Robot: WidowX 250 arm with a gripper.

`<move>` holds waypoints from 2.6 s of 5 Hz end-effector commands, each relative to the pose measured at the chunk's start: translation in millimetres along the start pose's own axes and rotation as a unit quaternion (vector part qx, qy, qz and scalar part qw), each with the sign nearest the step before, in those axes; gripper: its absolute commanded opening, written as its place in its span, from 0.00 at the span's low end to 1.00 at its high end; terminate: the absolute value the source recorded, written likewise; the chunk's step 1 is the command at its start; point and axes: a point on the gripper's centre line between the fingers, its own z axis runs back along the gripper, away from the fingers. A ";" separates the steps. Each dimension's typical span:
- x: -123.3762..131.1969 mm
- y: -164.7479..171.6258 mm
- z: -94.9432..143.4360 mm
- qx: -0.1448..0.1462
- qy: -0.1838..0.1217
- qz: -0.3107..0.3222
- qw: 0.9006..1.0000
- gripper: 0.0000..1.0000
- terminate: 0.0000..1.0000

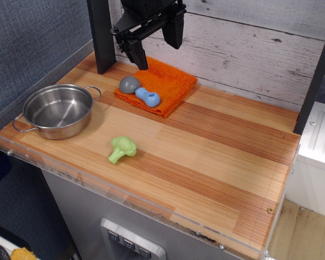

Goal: Put the pot on the right side of the napkin on its bottom right hand corner.

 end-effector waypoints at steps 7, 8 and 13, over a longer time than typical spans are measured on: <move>59.6 66.1 -2.6 0.047 -0.037 -0.383 0.922 1.00 0.00; 56.4 72.9 -18.0 0.048 -0.041 -0.408 0.911 1.00 0.00; 52.0 105.5 -49.2 0.080 -0.049 -0.373 0.923 1.00 0.00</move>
